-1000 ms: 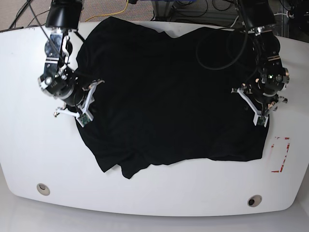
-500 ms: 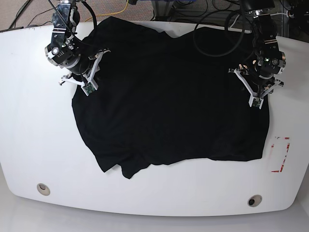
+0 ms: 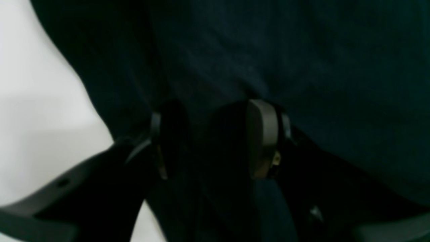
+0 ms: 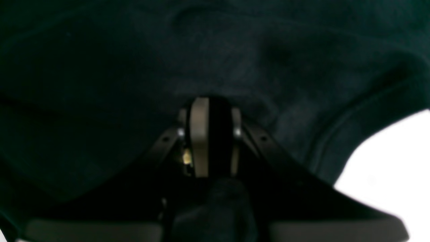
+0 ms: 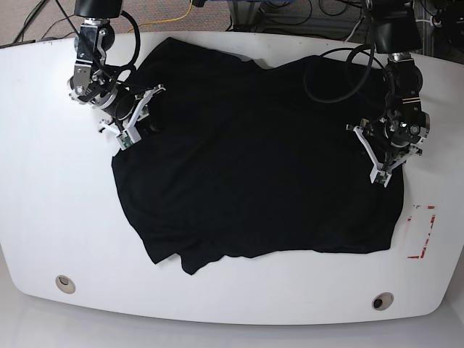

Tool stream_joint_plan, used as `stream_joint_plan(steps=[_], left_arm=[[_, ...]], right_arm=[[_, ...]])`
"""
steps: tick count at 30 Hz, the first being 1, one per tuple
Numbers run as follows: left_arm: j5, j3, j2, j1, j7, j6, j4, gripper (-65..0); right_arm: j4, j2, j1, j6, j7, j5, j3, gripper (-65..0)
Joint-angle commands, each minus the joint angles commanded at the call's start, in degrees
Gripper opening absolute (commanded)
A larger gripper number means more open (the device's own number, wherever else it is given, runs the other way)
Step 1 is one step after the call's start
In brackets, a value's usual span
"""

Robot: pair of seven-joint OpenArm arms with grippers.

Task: Layout the t-shirt on the table in an organized manner, then fold the t-shirt properly
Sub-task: 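Drag the t-shirt edges apart with both grippers to flatten it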

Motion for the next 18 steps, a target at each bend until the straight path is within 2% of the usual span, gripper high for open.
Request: stream_joint_plan(steps=[7, 13, 18], left_arm=[[0.3, 1.8, -1.1, -2.4, -4.7, 0.0, -3.5, -36.9], [0.1, 4.0, -1.1, -5.1, -4.8, 0.0, -3.7, -36.9], [-0.1, 4.5, -0.8, -6.9, -4.7, -0.1, -3.1, -36.9]], right_arm=[[-4.7, 2.3, 6.0, 0.0, 0.0, -0.1, -0.5, -56.4], [-10.3, 4.1, 12.0, 0.0, 0.1, -0.1, -1.5, -56.6], [-8.2, 4.0, 13.7, 0.0, 0.0, 0.3, -1.4, -56.3]])
